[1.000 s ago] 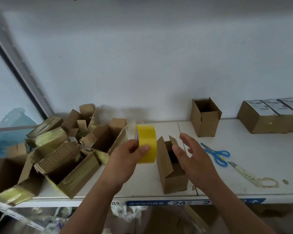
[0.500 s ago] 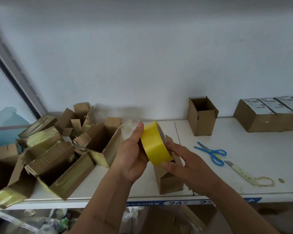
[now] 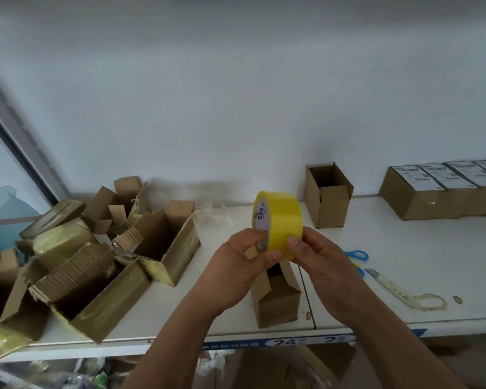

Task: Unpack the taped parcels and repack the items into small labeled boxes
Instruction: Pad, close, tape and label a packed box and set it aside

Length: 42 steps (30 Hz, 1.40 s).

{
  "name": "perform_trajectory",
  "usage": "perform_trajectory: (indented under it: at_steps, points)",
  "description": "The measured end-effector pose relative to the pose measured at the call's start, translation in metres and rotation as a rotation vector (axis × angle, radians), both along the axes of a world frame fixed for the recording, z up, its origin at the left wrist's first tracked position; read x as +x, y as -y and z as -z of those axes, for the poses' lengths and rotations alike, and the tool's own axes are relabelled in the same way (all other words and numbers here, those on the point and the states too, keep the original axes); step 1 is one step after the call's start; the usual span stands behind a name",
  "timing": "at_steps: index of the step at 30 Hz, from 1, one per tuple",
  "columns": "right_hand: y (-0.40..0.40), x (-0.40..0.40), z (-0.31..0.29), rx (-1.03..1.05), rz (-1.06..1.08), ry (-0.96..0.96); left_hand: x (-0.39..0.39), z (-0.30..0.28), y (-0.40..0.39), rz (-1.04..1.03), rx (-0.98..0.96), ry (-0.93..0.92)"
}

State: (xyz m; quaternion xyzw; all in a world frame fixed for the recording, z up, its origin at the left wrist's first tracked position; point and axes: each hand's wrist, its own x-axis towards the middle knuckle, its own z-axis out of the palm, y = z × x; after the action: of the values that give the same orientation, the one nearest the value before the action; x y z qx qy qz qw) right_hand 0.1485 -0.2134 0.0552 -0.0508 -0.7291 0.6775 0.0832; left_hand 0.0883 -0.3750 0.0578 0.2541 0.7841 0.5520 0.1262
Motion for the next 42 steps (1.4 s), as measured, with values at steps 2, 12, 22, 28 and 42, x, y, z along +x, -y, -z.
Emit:
perform_trajectory:
  at_steps: [2,12,22,28,42]
  points:
    - [-0.003,0.001,0.001,0.020,-0.019,0.000,-0.002,0.000,0.000,-0.041,-0.024,-0.044]
    - [-0.011,0.004,0.007,0.185,-0.118,0.043,-0.003,-0.007,-0.003,-0.190,0.019,-0.262]
    - [-0.009,0.000,0.006,0.372,-0.121,0.059,-0.007,0.001,-0.002,-0.308,-0.011,-0.497]
    - [-0.010,-0.001,0.010,0.448,-0.137,0.085,-0.007,-0.002,0.000,-0.304,-0.036,-0.499]
    - [-0.009,0.002,0.012,0.639,-0.208,0.036,-0.010,-0.012,0.001,-0.266,-0.038,-0.427]
